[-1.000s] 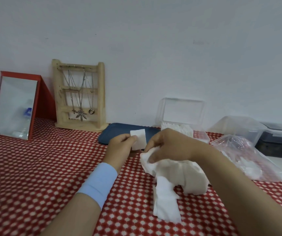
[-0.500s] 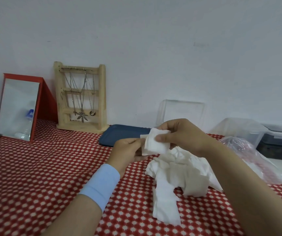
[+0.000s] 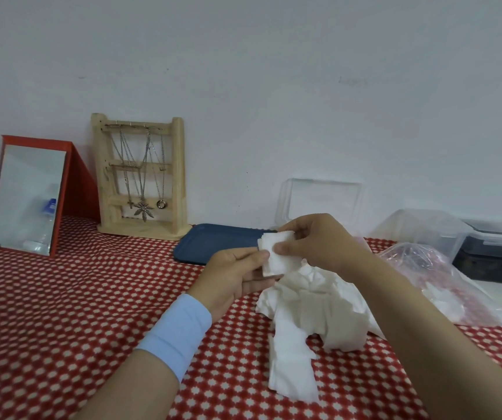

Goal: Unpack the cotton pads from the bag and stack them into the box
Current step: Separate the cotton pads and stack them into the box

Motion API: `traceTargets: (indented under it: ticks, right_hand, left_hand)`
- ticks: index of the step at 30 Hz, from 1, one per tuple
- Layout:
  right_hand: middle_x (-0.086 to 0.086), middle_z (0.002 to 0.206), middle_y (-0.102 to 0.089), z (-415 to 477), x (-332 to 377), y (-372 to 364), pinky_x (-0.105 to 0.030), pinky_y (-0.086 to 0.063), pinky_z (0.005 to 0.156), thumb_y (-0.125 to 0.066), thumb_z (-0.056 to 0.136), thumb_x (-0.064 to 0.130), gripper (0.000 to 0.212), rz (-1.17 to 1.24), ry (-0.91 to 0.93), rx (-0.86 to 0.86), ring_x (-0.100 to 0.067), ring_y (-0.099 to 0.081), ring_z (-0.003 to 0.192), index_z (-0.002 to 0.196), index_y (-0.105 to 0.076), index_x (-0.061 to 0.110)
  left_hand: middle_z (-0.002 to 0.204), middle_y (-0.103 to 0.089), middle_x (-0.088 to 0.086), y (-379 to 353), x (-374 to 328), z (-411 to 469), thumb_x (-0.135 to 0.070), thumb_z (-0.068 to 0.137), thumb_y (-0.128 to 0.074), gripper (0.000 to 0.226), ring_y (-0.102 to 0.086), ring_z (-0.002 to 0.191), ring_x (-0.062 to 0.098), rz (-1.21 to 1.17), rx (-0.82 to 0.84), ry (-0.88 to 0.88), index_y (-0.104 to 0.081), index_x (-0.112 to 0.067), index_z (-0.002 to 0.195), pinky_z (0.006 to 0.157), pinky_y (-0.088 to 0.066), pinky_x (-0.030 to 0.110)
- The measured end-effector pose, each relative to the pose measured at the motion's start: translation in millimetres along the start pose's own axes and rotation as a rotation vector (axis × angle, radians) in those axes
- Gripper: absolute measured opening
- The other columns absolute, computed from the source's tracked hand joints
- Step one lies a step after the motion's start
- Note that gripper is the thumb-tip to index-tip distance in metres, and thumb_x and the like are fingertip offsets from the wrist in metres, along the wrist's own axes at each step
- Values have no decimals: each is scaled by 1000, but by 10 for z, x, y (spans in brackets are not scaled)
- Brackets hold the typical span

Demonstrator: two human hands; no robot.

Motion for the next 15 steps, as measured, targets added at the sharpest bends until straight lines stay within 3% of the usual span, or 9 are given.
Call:
traceTargets:
  ticks: [3,9,15]
  right_hand:
    - [-1,77,-73,5,-31,20,-21,-46,51,-87,78,27,22,76,-120,-29,-9,-64,57,92,-76,16]
    - [-17,92,-77,-2,-69,50,-25,-50,53,-89,74,22,35,251,-221,-61,-21,-62,68,100,-74,3]
    - [-11,91,-77,11,-69,153,-23,-51,52,-90,74,20,33,301,-186,-145,-18,-68,71,96,-74,2]
  left_hand:
    - [111,-76,17,15,9,10,-2,99,-57,25,-77,97,24,-28,40,-19,-68,0,122,75,-62,25]
    - [110,-77,17,26,9,16,-1,99,-58,21,-77,96,24,-64,9,21,-70,-1,116,72,-62,25]
    - [105,-78,16,96,36,56,0,98,-60,21,-77,93,24,-39,-115,28,-69,2,117,69,-62,25]
Point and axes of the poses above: each hand's wrist, its own z-axis towards the middle knuckle, its own y-axis out of the back of the hand, x = y × z, the point moved 1 cm from there along z, towards the middle knuckle
